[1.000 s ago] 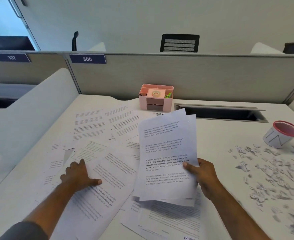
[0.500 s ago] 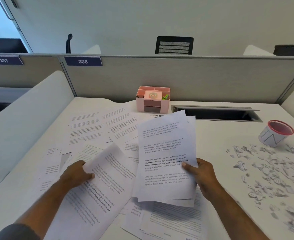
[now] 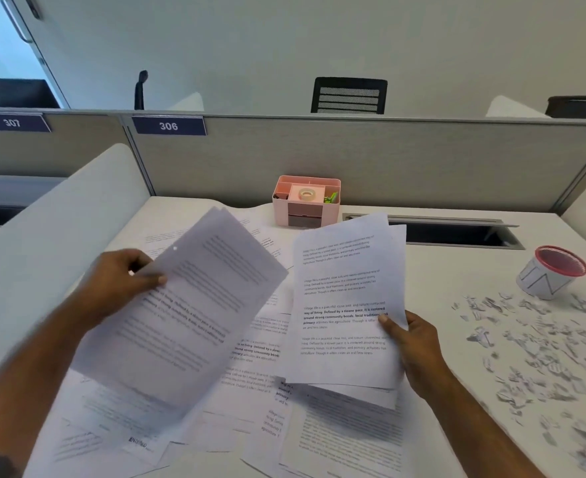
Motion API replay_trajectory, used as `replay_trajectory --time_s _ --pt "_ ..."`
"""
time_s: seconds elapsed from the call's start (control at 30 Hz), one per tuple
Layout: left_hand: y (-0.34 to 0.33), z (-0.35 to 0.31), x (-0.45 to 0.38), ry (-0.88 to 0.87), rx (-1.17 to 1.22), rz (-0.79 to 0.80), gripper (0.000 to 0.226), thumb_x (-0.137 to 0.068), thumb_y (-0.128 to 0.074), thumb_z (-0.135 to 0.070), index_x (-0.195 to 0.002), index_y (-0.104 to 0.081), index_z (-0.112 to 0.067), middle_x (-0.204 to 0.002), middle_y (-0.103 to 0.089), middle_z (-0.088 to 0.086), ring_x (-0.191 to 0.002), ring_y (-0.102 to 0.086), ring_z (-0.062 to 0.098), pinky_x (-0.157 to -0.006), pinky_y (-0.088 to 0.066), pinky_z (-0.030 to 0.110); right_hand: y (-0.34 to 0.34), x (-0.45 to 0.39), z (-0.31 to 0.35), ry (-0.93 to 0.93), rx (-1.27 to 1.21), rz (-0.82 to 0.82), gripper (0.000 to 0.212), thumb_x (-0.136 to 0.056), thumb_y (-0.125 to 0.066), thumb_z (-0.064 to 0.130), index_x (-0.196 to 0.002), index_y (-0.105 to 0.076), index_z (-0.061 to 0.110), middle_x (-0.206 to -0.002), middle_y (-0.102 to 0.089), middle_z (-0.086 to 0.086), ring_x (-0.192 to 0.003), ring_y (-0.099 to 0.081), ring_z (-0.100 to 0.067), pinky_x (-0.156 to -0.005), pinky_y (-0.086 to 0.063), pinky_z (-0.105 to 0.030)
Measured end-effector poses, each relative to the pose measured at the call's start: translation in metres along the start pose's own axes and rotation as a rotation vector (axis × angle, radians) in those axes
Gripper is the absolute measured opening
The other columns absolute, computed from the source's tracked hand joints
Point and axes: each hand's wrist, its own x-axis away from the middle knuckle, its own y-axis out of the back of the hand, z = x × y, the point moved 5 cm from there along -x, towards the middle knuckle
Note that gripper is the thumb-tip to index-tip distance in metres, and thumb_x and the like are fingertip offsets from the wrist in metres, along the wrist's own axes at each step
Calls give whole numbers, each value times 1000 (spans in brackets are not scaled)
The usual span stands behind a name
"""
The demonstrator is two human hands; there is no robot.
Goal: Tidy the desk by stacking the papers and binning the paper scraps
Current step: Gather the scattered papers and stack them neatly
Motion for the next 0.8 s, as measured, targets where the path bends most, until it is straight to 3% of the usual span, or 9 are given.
replay_trajectory --time_s 0.1,0.17,0.27,0.33,0.53,0.67,0.8 --pt "9 -16 -4 21 285 -14 22 -66 -90 -17 -66 -68 -19 -62 -69 -4 -53 -64 11 -51 -54 27 0 -3 2 -7 -7 -3 12 -85 -72 17 -97 -72 17 -99 -77 -3 -89 -73 -25 -84 -58 -42" --pt "4 -23 -3 67 469 24 24 -57 -90 -25 -68 -69 -19 -70 -74 3 -57 -69 14 -50 -55 25 -2 -4 5 -12 -7 6 14 -87 -71 17 -100 -71 16 -102 -76 -4 -92 -72 -27 -87 -57 -46" --pt "-24 -29 -1 151 598 67 56 -59 -87 -24 -103 -67 5 -89 -75 16 -66 -72 22 -58 -60 30 -11 -2 8 -18 1 38 20 -88 -69 18 -108 -69 13 -105 -75 -5 -95 -71 -29 -89 -56 -50" --pt "-53 -33 6 208 676 99 63 -63 -83 -19 -113 -61 13 -96 -72 21 -66 -72 23 -58 -61 32 -20 2 11 -16 -9 80 23 -89 -68 17 -112 -68 12 -108 -74 -6 -97 -71 -30 -90 -56 -50" --pt "-150 -45 36 409 826 212 42 -78 -79 -12 -114 -67 6 -106 -73 25 -84 -72 34 -67 -63 39 -39 12 17 -63 -72 217 20 -91 -65 22 -108 -71 13 -105 -75 -9 -92 -73 -28 -82 -59 -44" --pt "-193 -51 54 453 853 330 37 -84 -76 -12 -118 -67 0 -108 -75 19 -97 -73 36 -83 -59 45 -44 16 23 -131 -103 313 18 -94 -58 18 -102 -74 21 -106 -74 -11 -94 -72 -32 -73 -59 -41" --pt "-210 -54 62 485 873 439 28 -89 -73 -15 -114 -69 -6 -107 -76 12 -95 -75 29 -80 -61 41 -36 17 28 -148 -144 332 22 -96 -54 20 -107 -72 22 -110 -73 -11 -97 -71 -34 -75 -58 -43"
